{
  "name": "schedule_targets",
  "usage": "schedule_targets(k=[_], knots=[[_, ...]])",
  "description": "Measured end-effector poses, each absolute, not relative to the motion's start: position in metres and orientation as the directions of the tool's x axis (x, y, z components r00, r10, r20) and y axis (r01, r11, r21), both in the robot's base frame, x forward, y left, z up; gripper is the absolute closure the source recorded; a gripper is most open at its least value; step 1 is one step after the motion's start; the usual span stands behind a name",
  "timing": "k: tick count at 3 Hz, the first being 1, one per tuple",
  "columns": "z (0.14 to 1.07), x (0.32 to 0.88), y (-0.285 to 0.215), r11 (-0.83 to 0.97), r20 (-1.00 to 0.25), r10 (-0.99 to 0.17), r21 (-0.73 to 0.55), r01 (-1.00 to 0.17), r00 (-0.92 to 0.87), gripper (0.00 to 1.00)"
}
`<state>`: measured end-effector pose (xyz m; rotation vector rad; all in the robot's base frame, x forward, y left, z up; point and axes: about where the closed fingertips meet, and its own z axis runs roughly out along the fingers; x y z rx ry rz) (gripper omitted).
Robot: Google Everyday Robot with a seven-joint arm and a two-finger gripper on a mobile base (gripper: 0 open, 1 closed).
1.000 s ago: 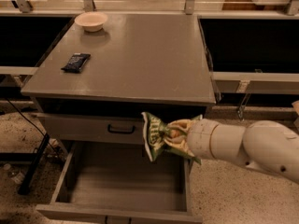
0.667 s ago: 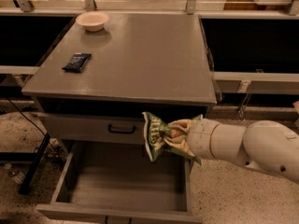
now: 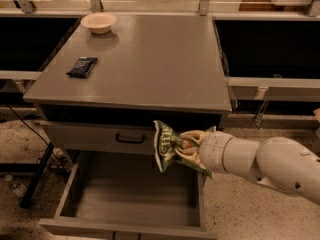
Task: Pick green jalapeno chip bag from middle drawer and place on counter
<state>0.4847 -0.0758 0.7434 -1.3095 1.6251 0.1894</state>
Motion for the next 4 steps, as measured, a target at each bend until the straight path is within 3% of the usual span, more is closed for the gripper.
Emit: schedule_targets(k=[2, 4], knots=[[0.795, 0.493, -0.107, 0.449, -0.725, -0.669, -0.569, -0.689, 0.162, 1.00], [0.837, 0.467, -0.114, 0.436, -0.688, -0.687, -0.649, -0.623, 0.236, 1.00]])
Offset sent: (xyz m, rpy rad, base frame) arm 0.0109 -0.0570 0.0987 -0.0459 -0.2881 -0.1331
